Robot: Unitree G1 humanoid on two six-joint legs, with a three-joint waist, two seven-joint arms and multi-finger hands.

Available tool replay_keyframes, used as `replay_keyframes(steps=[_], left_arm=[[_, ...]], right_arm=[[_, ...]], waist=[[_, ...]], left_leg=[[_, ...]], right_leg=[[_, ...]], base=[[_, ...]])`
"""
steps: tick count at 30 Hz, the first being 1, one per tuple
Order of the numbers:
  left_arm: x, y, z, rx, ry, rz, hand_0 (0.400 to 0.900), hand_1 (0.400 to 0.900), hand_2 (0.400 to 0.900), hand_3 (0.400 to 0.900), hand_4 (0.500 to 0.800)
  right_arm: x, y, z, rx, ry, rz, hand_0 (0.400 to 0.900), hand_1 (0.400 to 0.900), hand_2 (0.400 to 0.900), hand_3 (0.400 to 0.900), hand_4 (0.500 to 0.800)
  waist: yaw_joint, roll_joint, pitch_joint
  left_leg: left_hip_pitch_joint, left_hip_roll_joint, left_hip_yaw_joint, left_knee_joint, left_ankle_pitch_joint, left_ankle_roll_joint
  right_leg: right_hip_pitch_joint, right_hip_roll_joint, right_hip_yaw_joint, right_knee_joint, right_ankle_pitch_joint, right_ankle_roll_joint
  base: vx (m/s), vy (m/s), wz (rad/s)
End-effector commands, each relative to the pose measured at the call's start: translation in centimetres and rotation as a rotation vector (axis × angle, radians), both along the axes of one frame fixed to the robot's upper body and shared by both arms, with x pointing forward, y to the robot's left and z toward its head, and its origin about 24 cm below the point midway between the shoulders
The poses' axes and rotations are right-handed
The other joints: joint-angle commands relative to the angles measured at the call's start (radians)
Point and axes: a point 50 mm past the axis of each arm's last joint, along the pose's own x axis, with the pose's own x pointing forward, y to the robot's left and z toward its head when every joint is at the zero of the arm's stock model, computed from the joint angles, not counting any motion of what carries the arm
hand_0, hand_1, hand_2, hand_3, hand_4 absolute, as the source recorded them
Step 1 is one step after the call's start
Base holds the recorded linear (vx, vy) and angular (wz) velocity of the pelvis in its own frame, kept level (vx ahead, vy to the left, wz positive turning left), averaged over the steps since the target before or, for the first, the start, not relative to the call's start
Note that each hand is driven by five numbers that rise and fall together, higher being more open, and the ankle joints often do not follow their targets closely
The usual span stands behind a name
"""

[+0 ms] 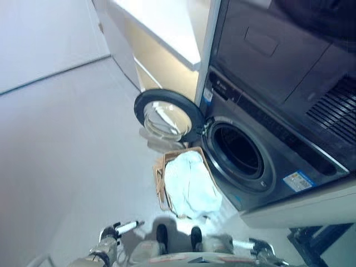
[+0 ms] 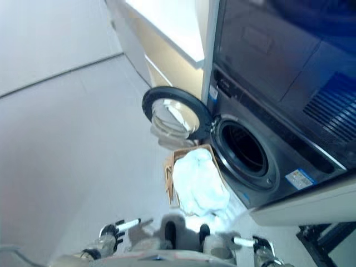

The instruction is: Put the clothes in the basket into the washing machine.

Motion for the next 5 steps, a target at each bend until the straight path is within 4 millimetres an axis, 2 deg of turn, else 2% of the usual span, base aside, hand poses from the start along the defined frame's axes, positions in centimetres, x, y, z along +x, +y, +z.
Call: replay_keyframes(steps=[1,5], left_arm=[[-0.5,0.1,-0.1,0.012,0.038,-0.039,0.900,0.900,0.900,0.900,0.800],[-2.0,0.1,-0.4,0.014,0.090,-0.069,0.900,0.900,0.900,0.900,0.800]], right_arm=[[0.3,-0.9,0.3,-0.017,0.003,-0.014,0.900,0.900,0.900,0.900,0.800],[-1.0,-0.7,0.0,0.009,0.032,-0.041,0.900,0.900,0.900,0.900,0.800]], waist=[[0.006,0.009,0.008],[0.002,0.004,-0.027]], left_leg=[[-0.008,0.000,0.016,0.006,-0.071,-0.064],[0.021,0.005,0.023,0.006,-0.083,-0.065]], right_leg=[[-0.030,0.015,0.039,-0.011,0.012,0.061],[0.010,0.016,0.033,-0.026,0.008,0.058]], base=[[0.01,-0.033,-0.04],[0.03,-0.036,0.01]])
